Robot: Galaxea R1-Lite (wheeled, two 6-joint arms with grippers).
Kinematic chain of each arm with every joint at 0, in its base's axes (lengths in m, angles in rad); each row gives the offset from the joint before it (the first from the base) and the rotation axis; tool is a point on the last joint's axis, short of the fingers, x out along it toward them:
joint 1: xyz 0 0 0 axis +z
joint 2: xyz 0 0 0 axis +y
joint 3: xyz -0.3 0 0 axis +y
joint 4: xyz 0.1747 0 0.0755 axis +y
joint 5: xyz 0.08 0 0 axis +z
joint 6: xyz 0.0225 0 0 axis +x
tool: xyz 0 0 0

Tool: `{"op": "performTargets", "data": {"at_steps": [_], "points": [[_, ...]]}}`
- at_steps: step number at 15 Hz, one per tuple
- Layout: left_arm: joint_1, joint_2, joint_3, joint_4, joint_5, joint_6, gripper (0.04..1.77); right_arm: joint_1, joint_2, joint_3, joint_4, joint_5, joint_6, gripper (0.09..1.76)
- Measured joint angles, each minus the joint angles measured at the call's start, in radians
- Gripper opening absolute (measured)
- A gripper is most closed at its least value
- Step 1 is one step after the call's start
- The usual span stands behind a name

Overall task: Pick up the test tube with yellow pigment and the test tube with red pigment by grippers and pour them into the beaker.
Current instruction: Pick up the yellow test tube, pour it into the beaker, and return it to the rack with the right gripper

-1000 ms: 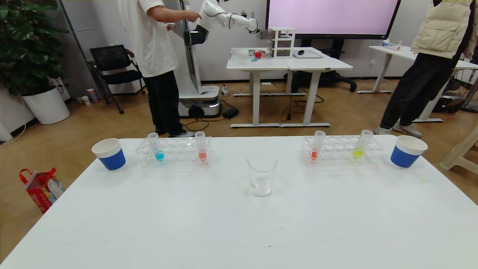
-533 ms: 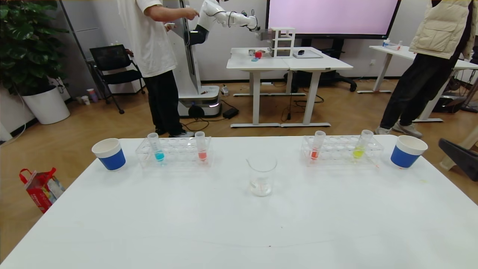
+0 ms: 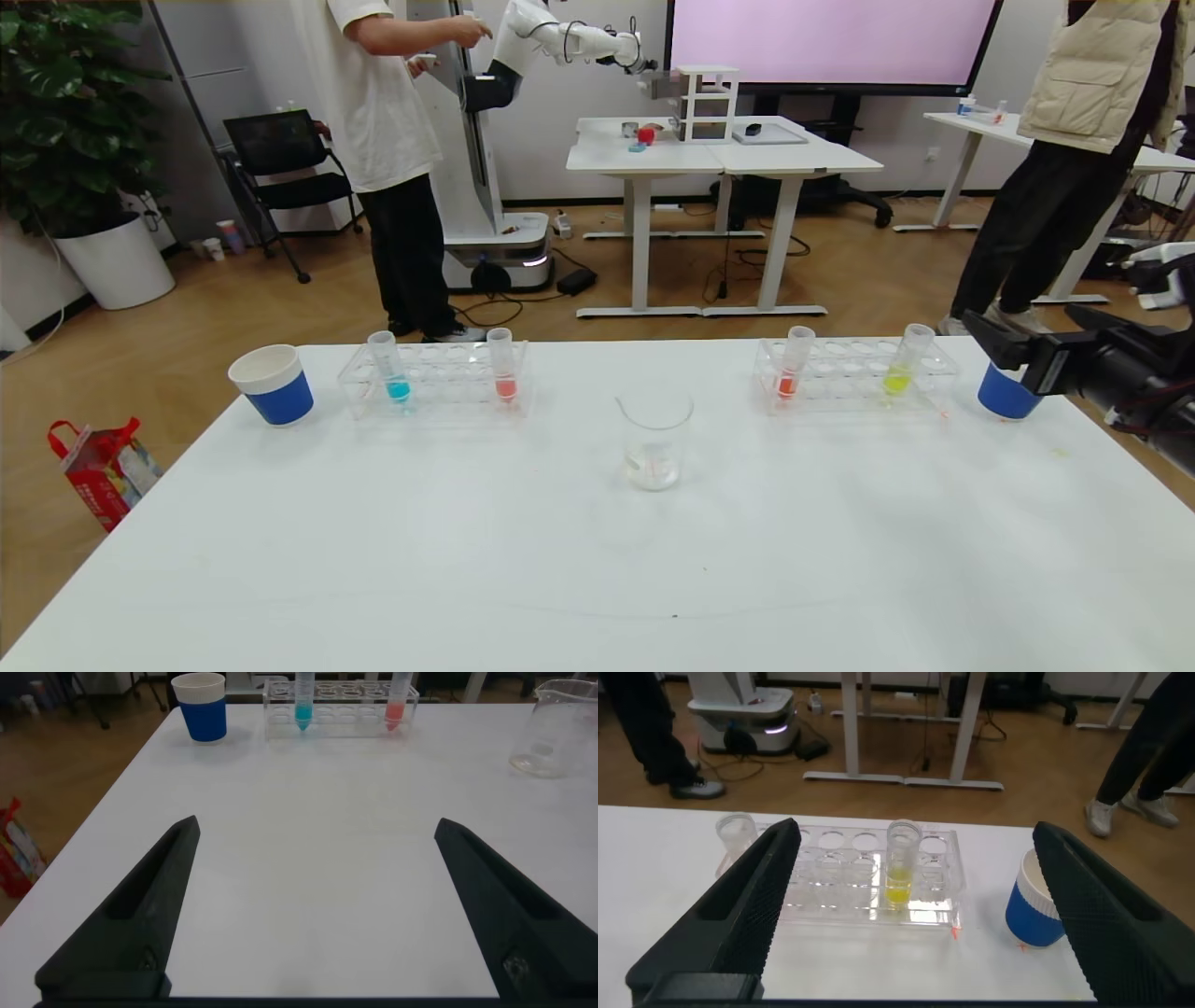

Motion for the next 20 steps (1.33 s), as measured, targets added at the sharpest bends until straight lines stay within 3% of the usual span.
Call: {"op": "performTargets", "data": {"at_steps": [5, 8, 14, 20], "points": [[0.000, 0.000, 0.000, 0.000, 0.000, 0.000, 1.75, -0.017, 0.302, -0.117, -0.135, 0.033, 0.001, 1.74], [0.000, 0.000, 0.000, 0.000, 0.000, 0.000, 1.75, -0.030, 0.426, -0.217, -0.148, 0.092, 0.002, 1.74], [0.000, 0.000, 0.000, 0.000, 0.000, 0.000, 1.75, -0.041, 0.583, -0.411, -0.155, 0.166, 0.003, 1.74], [0.000, 0.000, 0.000, 0.000, 0.000, 0.000, 1.75, -0.036, 0.643, -0.473, -0.157, 0.169, 0.003, 1.74]]}}
